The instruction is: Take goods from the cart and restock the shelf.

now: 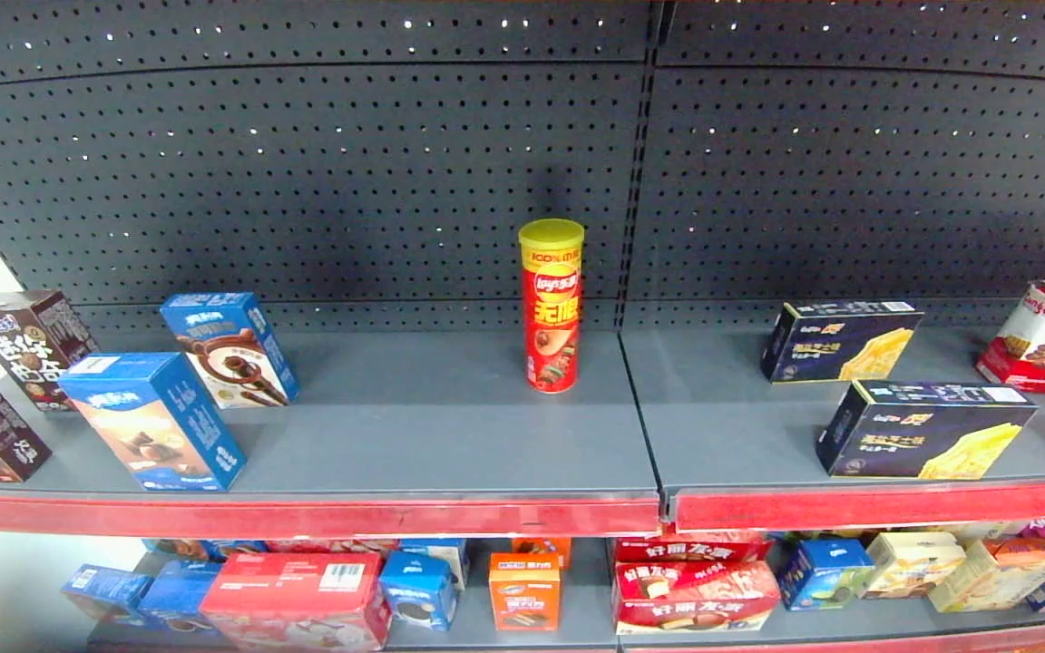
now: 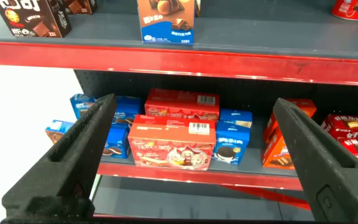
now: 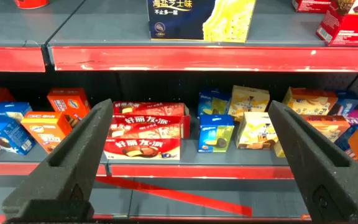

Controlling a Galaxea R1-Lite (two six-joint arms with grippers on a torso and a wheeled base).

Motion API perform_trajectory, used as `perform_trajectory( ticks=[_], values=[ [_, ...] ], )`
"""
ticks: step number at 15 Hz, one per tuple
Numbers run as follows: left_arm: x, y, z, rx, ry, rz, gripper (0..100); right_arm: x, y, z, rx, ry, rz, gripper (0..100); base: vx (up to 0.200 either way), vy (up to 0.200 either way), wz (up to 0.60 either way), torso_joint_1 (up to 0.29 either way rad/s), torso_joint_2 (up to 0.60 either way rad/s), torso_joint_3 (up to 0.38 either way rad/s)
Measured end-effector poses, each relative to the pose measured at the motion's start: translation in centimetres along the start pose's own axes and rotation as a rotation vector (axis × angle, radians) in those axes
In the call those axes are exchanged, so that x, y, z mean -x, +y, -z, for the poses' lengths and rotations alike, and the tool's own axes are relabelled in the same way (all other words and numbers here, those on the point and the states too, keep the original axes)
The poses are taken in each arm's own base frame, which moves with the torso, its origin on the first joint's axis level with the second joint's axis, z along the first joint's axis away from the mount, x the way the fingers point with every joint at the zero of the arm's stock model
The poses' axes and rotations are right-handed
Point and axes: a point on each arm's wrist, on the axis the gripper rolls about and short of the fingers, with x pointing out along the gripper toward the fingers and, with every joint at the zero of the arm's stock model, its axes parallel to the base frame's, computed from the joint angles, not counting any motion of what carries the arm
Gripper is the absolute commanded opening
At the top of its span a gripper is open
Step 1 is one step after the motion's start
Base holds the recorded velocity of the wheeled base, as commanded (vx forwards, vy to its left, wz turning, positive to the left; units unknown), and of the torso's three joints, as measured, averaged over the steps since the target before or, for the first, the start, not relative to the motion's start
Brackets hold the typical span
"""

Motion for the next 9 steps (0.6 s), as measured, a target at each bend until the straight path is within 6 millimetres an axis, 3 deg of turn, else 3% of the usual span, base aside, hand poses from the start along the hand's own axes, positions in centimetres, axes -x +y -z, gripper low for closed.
perform_trajectory(
  ticks=[1,9],
  values=[
    [0.00,0.00,0.00,0.000,0.000,0.000,100,0.00,0.00,0.00,0.000,0.000,0.000,100,0.000,0.000,0.00,0.000,0.00,0.000],
    [0.00,0.00,0.00,0.000,0.000,0.001,100,0.00,0.00,0.00,-0.001,0.000,-0.001,100,0.000,0.000,-0.60,0.004,0.00,0.002]
  ],
)
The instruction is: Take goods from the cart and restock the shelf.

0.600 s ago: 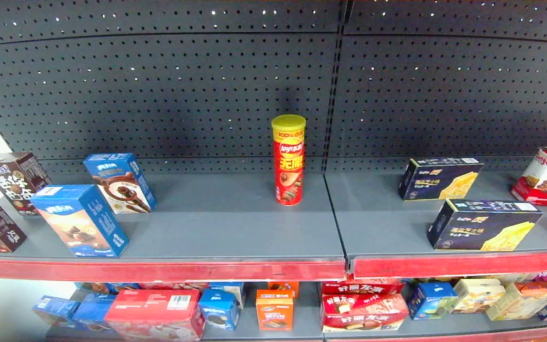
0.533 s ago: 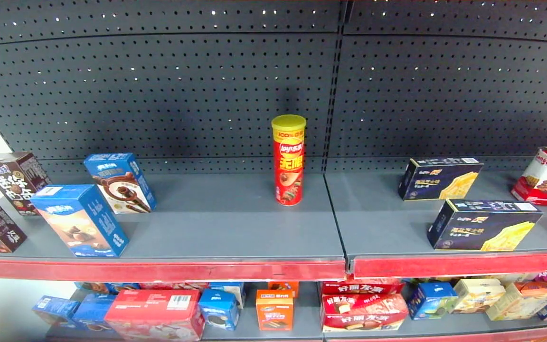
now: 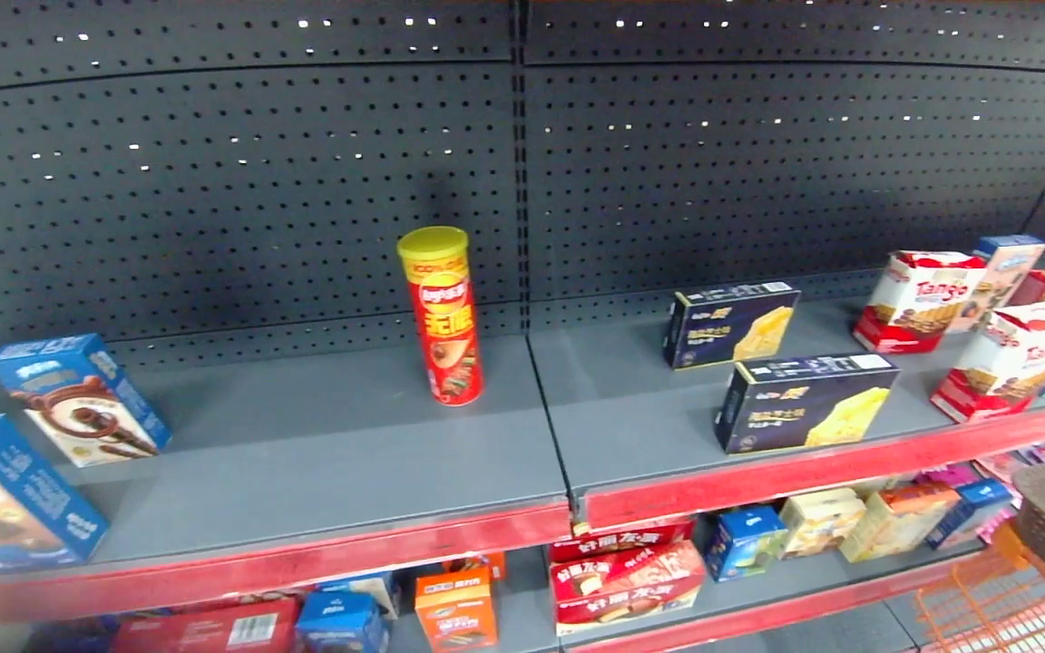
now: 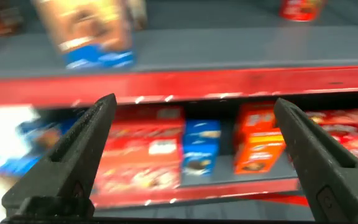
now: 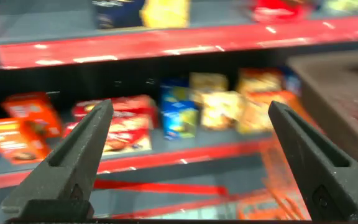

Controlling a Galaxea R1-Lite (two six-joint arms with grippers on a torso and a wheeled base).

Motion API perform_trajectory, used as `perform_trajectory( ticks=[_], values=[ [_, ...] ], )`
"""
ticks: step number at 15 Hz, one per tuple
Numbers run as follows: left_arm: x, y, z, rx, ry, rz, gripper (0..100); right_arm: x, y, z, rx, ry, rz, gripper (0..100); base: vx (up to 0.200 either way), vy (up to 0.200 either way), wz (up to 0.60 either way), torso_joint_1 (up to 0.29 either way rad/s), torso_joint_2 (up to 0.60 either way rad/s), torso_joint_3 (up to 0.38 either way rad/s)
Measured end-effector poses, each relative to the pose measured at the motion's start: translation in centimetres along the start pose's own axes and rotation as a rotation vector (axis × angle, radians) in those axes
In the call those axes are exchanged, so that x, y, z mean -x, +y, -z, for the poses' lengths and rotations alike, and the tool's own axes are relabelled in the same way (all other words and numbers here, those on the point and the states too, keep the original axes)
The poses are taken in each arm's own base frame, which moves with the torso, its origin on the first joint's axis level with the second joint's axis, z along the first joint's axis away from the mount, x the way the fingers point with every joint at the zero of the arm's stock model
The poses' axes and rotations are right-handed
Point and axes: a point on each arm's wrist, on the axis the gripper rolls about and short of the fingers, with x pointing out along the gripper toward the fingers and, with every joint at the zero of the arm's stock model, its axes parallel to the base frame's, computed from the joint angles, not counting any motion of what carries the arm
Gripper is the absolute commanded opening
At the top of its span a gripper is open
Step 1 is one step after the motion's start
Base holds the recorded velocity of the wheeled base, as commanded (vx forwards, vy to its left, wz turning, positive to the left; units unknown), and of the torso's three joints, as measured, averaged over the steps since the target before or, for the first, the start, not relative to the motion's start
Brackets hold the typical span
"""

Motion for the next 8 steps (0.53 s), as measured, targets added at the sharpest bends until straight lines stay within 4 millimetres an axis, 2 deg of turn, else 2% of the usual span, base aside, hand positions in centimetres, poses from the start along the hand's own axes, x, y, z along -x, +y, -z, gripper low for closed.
perform_trajectory(
  ticks=[8],
  values=[
    [0.00,0.00,0.00,0.000,0.000,0.000,100,0.00,0.00,0.00,0.000,0.000,0.001,100,0.000,0.000,-0.60,0.003,0.00,0.003]
  ],
)
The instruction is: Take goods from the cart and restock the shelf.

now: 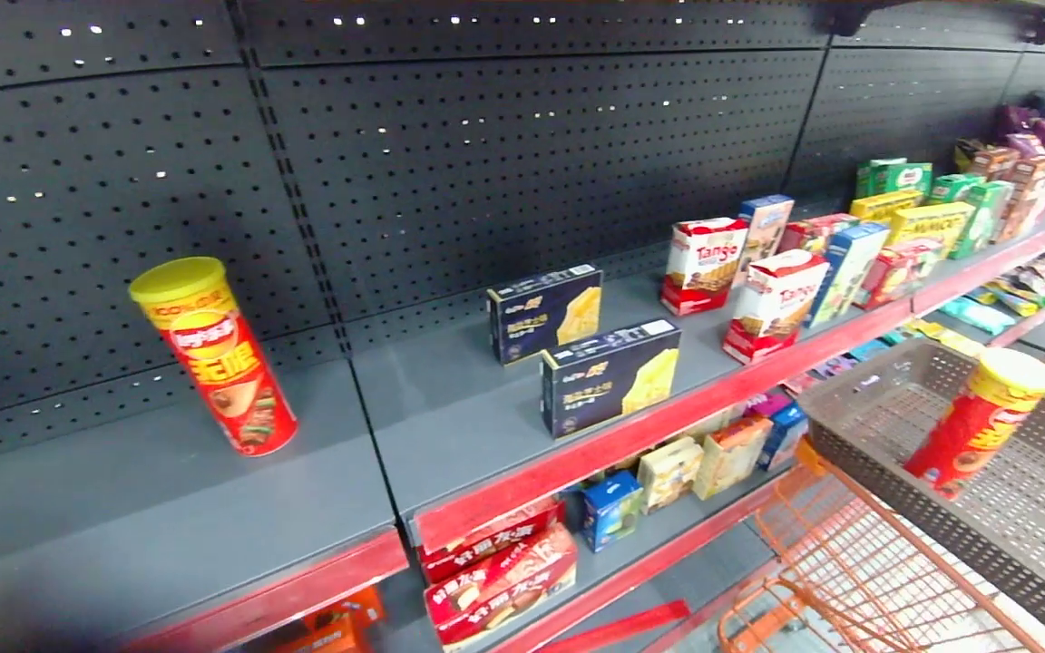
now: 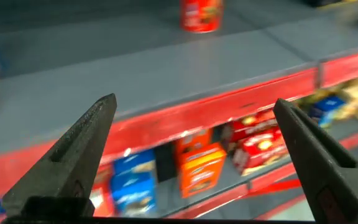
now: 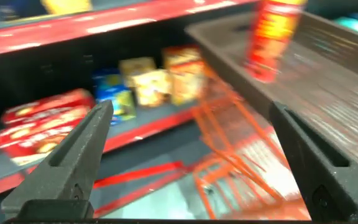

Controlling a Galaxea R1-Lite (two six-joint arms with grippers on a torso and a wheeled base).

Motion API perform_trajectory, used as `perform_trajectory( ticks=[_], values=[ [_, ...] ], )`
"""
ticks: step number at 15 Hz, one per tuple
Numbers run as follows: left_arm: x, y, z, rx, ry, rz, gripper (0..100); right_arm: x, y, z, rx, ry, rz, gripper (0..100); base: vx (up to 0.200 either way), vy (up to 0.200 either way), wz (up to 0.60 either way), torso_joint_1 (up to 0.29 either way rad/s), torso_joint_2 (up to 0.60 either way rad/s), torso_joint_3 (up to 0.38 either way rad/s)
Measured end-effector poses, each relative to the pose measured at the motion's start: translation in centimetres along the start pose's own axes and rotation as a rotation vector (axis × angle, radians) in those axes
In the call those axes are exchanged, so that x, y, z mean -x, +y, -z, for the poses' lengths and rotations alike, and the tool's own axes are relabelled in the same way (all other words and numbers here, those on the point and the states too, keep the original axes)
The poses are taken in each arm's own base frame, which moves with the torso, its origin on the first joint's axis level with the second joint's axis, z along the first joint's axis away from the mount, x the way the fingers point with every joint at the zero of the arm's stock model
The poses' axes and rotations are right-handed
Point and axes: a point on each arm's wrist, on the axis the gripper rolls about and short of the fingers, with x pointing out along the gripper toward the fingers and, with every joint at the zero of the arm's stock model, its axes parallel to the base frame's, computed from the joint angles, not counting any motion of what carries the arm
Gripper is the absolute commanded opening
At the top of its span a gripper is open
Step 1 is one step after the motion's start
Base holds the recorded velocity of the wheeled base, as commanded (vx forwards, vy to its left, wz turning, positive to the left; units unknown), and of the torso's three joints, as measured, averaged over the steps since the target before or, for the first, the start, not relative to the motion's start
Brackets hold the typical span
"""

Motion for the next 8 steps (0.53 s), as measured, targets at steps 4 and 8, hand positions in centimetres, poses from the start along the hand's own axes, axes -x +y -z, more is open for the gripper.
perform_trajectory(
  ticks=[4,8],
  values=[
    [0.00,0.00,0.00,0.000,0.000,0.000,100,0.00,0.00,0.00,0.000,0.000,0.000,100,0.000,0.000,-0.60,0.001,0.00,0.000],
    [0.00,0.00,0.00,0.000,0.000,-0.001,100,0.00,0.00,0.00,-0.002,0.000,0.000,100,0.000,0.000,-0.30,0.000,0.00,0.001]
  ],
)
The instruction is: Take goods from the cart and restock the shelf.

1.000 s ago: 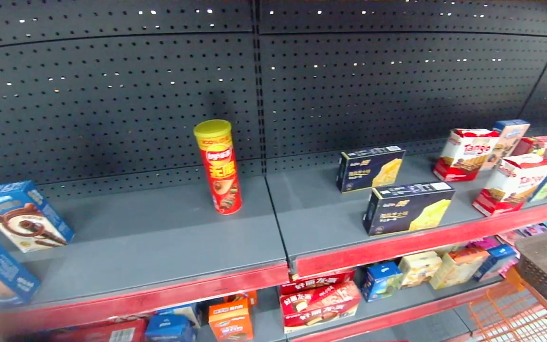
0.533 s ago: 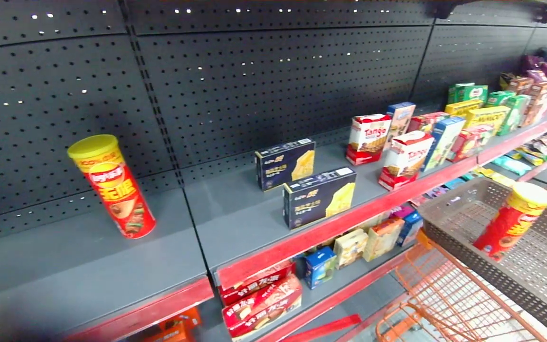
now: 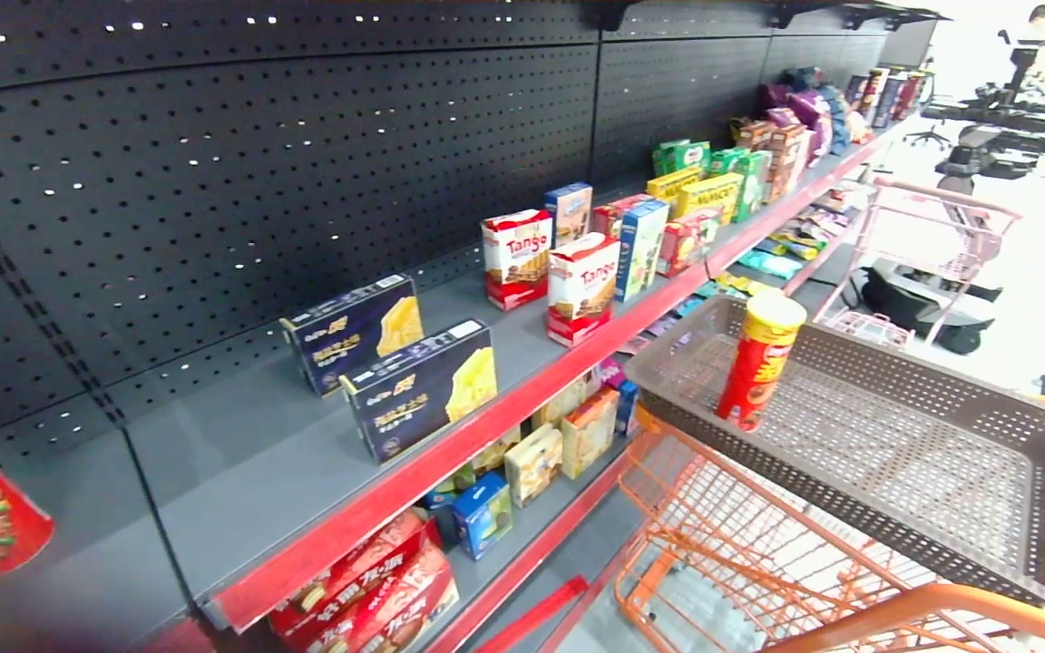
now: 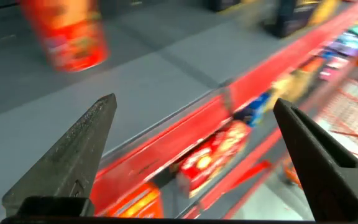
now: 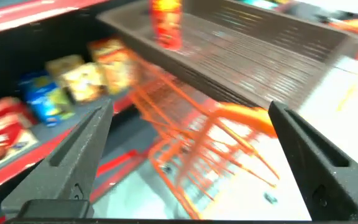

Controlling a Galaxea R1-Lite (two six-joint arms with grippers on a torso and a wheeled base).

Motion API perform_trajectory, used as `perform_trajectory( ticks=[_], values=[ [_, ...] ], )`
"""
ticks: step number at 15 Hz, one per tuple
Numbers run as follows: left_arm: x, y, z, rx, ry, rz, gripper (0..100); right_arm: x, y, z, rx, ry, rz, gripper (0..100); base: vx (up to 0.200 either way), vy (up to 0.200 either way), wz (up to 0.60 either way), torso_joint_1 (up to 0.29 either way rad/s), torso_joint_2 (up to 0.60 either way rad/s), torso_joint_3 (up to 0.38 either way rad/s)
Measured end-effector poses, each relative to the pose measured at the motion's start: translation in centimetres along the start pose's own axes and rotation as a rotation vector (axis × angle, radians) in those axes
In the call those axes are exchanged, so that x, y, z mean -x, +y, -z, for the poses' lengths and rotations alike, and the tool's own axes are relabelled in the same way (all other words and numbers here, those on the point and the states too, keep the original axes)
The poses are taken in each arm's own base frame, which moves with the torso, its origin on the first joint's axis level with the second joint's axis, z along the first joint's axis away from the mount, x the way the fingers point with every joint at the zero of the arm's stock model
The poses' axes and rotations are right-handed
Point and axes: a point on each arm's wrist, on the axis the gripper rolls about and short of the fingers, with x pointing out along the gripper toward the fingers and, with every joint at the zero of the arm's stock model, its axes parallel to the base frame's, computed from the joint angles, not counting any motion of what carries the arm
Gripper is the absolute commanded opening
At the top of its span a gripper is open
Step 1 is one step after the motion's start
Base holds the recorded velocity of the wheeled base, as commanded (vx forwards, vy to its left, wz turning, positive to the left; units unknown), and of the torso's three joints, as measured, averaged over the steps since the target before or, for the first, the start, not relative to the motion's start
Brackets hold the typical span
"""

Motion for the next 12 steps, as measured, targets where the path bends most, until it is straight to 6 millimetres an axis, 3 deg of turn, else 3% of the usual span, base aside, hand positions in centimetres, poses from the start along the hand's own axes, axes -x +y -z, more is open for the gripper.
perform_trajectory(
  ticks=[10,12],
  values=[
    [0.00,0.00,0.00,0.000,0.000,0.001,100,0.00,0.00,0.00,0.002,0.000,0.001,100,0.000,0.000,0.00,0.000,0.00,0.000],
    [0.00,0.00,0.00,0.000,0.000,0.000,100,0.00,-0.01,-0.01,0.002,-0.001,0.003,100,0.000,0.000,-0.60,0.000,0.00,0.000]
  ],
)
